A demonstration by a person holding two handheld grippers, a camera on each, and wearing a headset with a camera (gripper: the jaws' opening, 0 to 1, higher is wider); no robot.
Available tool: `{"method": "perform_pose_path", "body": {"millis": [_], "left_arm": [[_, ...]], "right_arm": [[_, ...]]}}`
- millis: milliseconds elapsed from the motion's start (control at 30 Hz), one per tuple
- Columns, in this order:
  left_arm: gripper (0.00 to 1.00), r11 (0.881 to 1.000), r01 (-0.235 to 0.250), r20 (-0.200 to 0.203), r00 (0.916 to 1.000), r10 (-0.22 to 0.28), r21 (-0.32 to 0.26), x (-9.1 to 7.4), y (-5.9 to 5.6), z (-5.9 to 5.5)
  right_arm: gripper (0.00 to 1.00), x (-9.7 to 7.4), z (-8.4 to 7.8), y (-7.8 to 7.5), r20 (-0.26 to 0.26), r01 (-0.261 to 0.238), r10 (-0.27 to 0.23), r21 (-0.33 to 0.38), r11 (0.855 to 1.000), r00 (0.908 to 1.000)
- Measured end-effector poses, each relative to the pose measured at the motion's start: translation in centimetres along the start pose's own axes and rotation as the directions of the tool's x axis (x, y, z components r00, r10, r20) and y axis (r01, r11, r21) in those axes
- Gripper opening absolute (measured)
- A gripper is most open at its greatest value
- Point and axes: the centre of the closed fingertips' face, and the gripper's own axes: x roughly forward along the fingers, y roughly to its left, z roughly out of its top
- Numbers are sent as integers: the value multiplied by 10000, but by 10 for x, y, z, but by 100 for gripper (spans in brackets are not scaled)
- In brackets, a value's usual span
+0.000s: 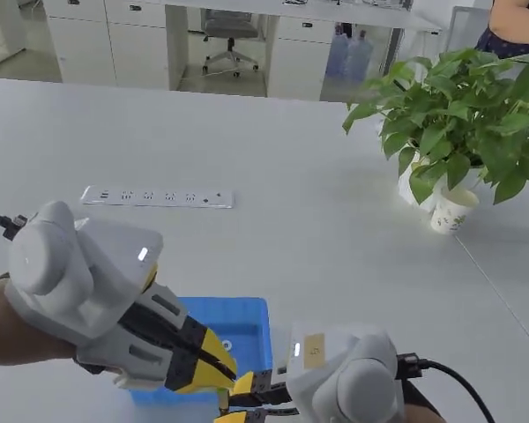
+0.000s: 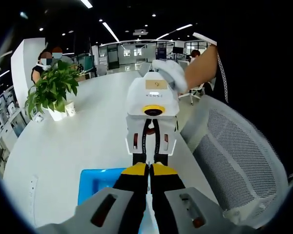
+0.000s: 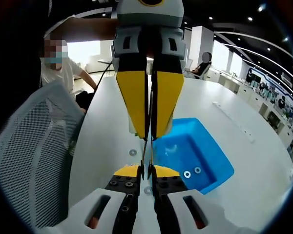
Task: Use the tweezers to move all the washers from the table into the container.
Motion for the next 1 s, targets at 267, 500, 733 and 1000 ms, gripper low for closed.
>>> {"method": "perform_pose_path", "body": {"millis": [267, 500, 733, 1000], "left_arm": [[4, 10000, 41, -63, 10000, -40, 84, 8, -4, -7], [4, 10000, 17, -107, 9999, -16, 85, 15, -3, -15], [4, 10000, 47, -185, 9998, -46, 69, 20, -2, -19], [4, 10000, 61, -287, 9996, -60, 46, 23, 0, -24]], "right_arm": [[10, 4, -10, 2, -118, 22, -23, -18, 10000, 9999], [10, 7, -20, 3, -282, -5, 5, -3, 10000, 9996], [10, 10, -26, 2, -374, -27, 27, 5, 10000, 9993], [11, 14, -31, 1, -476, -103, 103, 11, 9999, 9988]]}}
